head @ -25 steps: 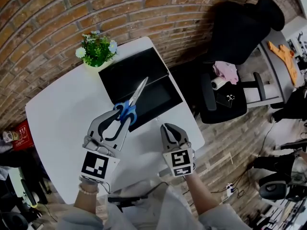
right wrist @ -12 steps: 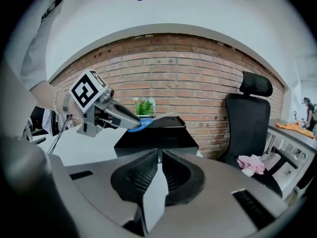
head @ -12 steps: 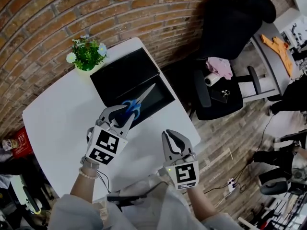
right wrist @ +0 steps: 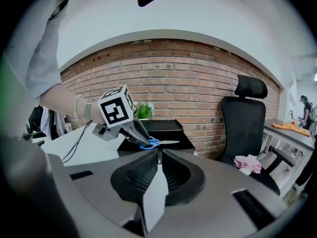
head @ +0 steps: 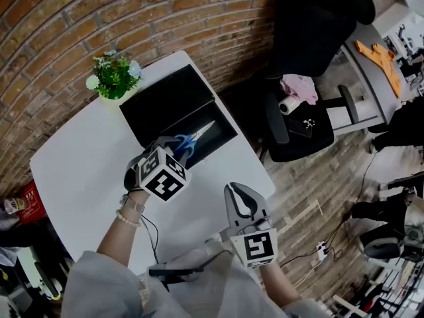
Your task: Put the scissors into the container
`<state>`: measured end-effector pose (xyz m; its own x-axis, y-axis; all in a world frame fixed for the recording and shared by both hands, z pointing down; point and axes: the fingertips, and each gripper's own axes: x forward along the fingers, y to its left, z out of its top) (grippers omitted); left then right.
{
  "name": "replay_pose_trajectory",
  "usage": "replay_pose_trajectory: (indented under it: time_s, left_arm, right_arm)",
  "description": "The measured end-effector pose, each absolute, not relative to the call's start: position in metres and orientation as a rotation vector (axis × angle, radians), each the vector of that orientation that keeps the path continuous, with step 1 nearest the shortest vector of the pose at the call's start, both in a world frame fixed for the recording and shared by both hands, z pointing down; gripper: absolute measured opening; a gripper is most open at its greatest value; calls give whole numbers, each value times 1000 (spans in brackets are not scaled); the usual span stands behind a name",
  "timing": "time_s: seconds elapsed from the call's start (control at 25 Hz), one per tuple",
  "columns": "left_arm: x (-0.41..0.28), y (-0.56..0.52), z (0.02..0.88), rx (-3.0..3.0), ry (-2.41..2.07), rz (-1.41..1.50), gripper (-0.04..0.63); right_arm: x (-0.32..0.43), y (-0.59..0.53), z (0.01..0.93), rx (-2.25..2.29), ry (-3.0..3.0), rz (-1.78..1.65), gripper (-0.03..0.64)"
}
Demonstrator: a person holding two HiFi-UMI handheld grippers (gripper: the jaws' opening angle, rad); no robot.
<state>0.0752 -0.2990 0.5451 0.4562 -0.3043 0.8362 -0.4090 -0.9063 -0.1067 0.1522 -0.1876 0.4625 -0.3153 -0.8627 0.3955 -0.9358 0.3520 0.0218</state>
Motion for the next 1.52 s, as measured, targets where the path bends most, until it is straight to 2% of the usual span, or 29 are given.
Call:
replay_pose_trajectory:
  time_s: [0.84,1.16,1.28,1.52]
  left_arm:
    - [70,-281,581,2451,-430,2004,98]
    - [73,-285,563,2506,-560,1818,97]
    - [67,-289,545,2572,-687,1762,41]
    - [51,-283,491,2700,-927,1568,18]
  right_arm:
    - [168,-173,451,1634,-2265,292,55]
    - [178,-166,445,1645,-2259,280,55]
    - [175,-166,439,1626,-2279,257,55]
    - [161,-165,421,1560,-2337,205,55]
